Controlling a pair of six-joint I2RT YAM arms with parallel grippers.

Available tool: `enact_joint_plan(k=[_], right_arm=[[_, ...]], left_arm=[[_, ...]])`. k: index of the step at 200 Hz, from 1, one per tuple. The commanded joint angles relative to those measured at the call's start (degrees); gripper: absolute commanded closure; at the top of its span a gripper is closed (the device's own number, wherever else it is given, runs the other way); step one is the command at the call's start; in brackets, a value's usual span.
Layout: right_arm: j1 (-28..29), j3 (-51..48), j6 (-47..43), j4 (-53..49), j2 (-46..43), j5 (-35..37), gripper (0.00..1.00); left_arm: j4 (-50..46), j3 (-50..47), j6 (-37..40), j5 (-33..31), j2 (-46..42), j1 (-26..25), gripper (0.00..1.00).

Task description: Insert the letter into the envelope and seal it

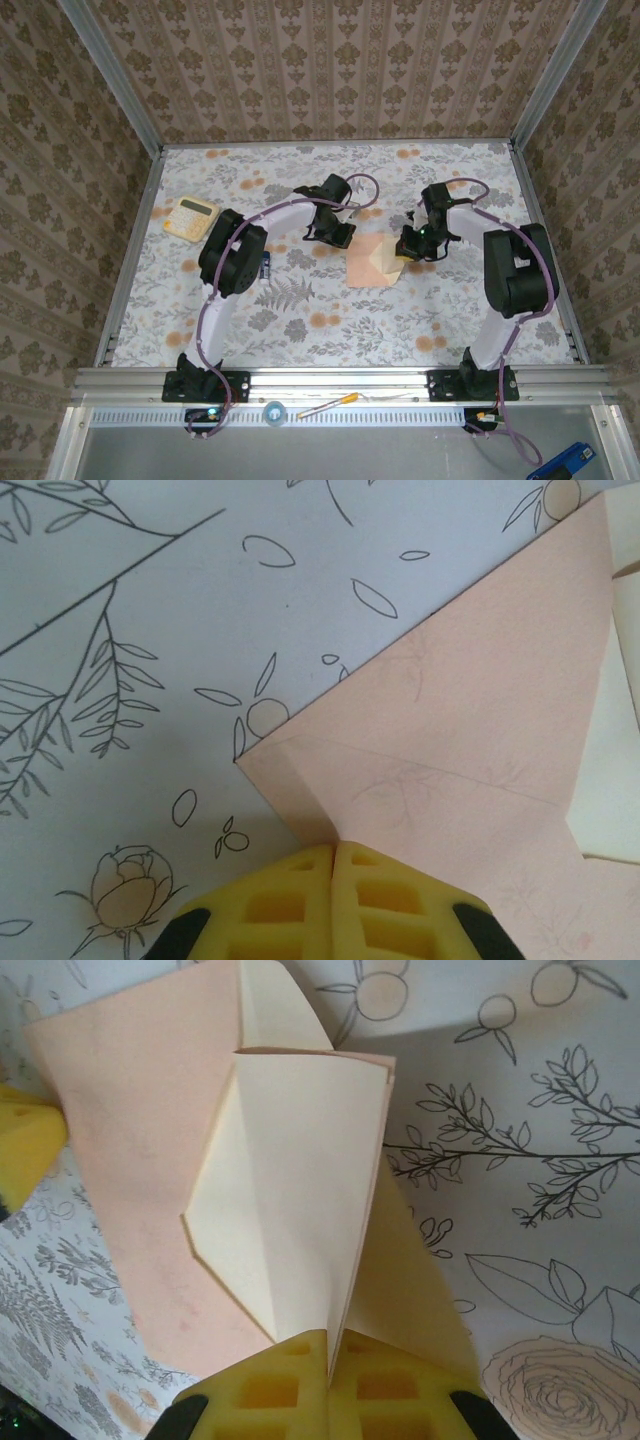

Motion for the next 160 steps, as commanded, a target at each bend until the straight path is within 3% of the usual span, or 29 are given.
enact_joint_plan(k=[1, 160], right_arm=[[0.2, -0.7, -0.5, -0.4, 1.8, -2.9, 1.0], [0.2, -0.2, -1.7, -5.2, 0.9, 0.6, 1.0]], left_arm=[[-6.4, -1.4, 0.7, -4.3, 2.3, -0.1, 1.0], [-6.6, -1.7, 0.6, -4.6, 2.4, -0.5, 1.0]])
